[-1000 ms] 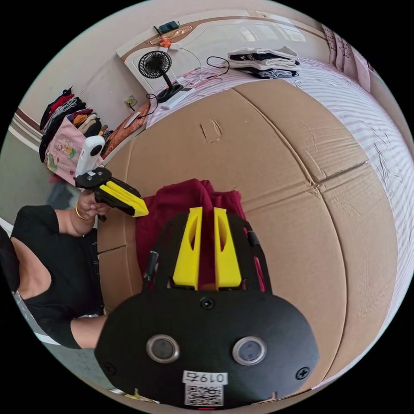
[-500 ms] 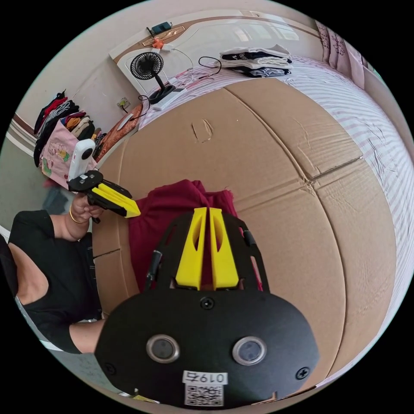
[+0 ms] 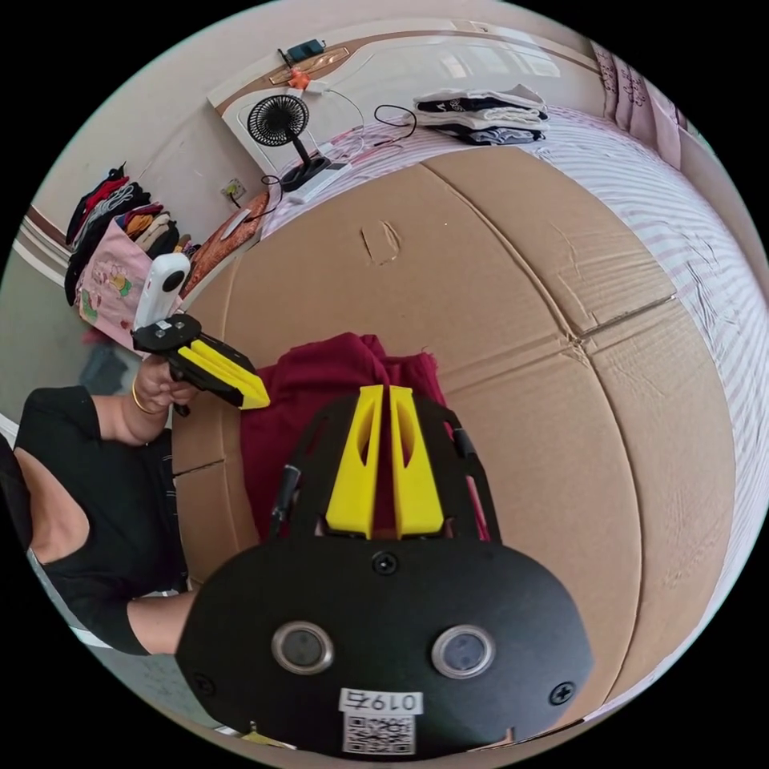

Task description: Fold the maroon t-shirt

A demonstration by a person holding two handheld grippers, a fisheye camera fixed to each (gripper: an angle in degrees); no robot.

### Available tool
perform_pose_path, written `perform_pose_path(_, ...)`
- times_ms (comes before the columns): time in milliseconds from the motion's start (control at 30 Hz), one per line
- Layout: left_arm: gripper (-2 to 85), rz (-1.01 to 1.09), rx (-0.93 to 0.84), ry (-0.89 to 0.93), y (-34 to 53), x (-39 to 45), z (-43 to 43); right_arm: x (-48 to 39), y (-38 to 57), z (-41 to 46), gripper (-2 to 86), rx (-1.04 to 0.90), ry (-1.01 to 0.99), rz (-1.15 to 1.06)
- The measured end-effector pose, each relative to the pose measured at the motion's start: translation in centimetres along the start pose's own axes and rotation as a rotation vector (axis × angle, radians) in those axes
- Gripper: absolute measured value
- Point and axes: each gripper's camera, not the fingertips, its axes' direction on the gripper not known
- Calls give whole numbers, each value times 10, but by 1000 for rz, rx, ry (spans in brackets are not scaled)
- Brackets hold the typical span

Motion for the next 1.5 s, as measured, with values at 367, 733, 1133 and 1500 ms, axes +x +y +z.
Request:
perform_pose_path(367, 8, 1, 12, -45, -2, -10, -15, 0, -5, -6, -7, -1, 0, 25)
perform_pose_path(733, 13, -55, 14, 165, -15, -37, -25, -2, -9, -15, -6, -6, -19, 32)
perform_pose_path(1133, 27, -97, 56, 197, -34, -58, -42, -3, -14, -26, -7, -4, -28, 35)
perform_pose_path(1500, 28, -103, 16, 252, -52, -70, -35, -2, -18, -35, -7, -6, -26, 35)
